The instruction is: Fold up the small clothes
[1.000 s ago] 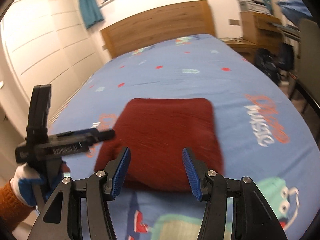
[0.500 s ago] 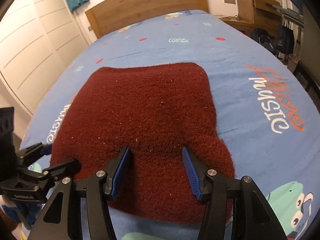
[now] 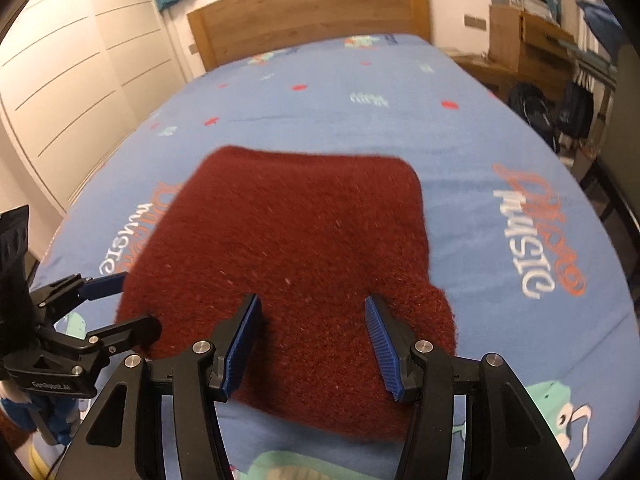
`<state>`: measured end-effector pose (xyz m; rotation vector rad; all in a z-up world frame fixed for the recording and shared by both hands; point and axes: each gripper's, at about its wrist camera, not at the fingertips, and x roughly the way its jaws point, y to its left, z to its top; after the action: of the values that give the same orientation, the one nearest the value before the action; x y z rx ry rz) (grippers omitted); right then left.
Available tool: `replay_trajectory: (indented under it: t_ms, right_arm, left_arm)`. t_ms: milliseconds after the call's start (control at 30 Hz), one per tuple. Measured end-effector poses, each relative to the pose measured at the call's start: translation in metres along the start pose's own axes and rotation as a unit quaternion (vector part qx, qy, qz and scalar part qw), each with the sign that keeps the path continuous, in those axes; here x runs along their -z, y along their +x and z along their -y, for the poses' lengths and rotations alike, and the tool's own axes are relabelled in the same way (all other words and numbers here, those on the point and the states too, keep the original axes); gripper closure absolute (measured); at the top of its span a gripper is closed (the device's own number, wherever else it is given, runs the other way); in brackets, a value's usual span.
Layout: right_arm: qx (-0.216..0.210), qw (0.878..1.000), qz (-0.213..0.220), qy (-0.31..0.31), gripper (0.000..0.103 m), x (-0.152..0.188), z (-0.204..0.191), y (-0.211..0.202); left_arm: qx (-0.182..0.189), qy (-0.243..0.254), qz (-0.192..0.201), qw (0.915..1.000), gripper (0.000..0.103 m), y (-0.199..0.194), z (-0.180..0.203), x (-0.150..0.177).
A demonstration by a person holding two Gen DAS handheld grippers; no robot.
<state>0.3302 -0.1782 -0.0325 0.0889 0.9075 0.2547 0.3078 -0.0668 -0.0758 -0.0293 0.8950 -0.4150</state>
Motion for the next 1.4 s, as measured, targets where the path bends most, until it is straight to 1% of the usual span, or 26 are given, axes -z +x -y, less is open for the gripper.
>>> replay_trajectory:
  t_ms: [167, 300, 467, 633, 833, 1400]
  right_arm:
    - [-0.001, 1.0, 0.017, -0.005, 0.047, -0.01, -0.008, -0.005]
    - [0.001, 1.0, 0.014, -0.002, 0.047, -0.013, -0.005, 0.0]
    - [0.004, 1.0, 0.001, 0.006, 0.047, -0.007, 0.002, 0.014]
    - [-0.005, 1.0, -0.004, 0.016, 0.047, -0.002, 0.013, 0.02]
    - [-0.015, 1.0, -0.007, 0.025, 0.048, 0.006, 0.023, 0.024]
    - [-0.007, 0.999, -0.021, 0.026, 0.048, 0.027, 0.024, 0.018]
  left_arm:
    - [-0.014, 0.017, 0.032, 0.9993, 0.022, -0.012, 0.005, -0.007]
    - [-0.011, 0.026, 0.041, 0.9988, 0.022, -0.007, 0.012, -0.013]
    - [-0.01, 0.032, 0.028, 0.999, 0.022, 0.016, 0.018, -0.018]
    - [-0.005, 0.024, 0.008, 0.9997, 0.022, 0.036, 0.015, -0.015]
    - [-0.007, 0.029, 0.005, 0.9995, 0.022, 0.039, 0.015, -0.014]
    - [-0.012, 0.035, -0.001, 0.9993, 0.021, 0.041, 0.018, -0.005]
